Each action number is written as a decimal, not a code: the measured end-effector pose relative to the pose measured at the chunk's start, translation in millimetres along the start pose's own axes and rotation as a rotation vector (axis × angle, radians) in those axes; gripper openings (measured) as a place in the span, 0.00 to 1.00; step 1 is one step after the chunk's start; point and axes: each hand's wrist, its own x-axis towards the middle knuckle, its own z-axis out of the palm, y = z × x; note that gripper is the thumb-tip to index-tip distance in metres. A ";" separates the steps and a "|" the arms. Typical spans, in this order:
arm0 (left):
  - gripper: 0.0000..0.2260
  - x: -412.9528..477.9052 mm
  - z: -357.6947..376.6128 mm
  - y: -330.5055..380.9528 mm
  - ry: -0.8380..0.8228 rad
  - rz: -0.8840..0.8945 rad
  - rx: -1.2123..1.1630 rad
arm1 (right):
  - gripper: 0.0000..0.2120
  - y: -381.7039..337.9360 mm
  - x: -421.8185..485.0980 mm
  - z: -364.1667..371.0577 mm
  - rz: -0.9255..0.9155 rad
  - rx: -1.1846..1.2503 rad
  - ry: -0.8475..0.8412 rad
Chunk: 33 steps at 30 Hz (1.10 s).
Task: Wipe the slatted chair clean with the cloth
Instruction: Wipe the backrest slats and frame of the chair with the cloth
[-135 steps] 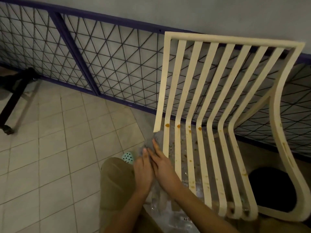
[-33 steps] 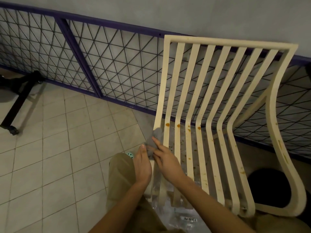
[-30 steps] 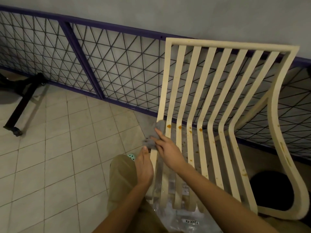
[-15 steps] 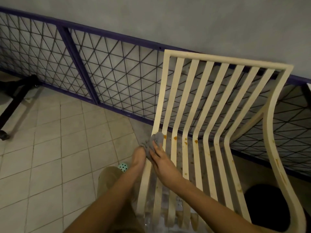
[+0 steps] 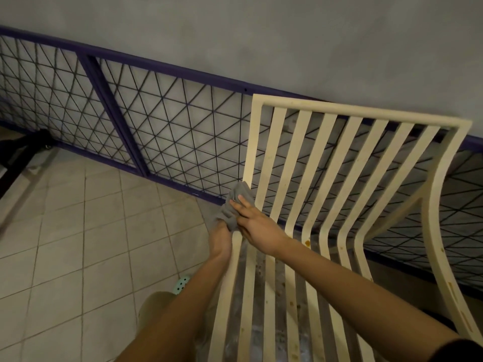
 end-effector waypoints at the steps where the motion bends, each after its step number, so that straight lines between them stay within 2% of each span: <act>1: 0.15 0.6 3.6 -3.8 0.027 0.039 0.026 | 0.16 8.6 5.8 -4.0 -0.026 -0.034 0.000; 5: 0.11 -5.9 11.3 -20.6 0.044 0.202 0.250 | 0.21 39.8 37.1 -30.0 -0.114 -0.204 -0.042; 9: 0.09 -7.6 11.0 -22.8 0.034 0.276 0.312 | 0.25 64.5 71.5 -74.7 -0.108 -0.399 -0.096; 16: 0.10 -3.1 12.2 -21.5 0.023 0.351 0.345 | 0.26 81.1 120.7 -149.6 -0.115 -0.663 0.033; 22: 0.07 -3.1 11.5 -21.7 0.040 0.364 0.325 | 0.23 80.7 139.7 -188.8 -0.062 -0.574 0.150; 27: 0.11 0.0 10.9 -26.4 0.052 0.347 0.285 | 0.18 74.1 135.2 -166.0 0.000 -0.392 0.228; 33: 0.15 -0.6 13.5 -27.0 0.053 0.316 0.161 | 0.12 74.3 119.5 -152.6 -0.080 -0.403 0.120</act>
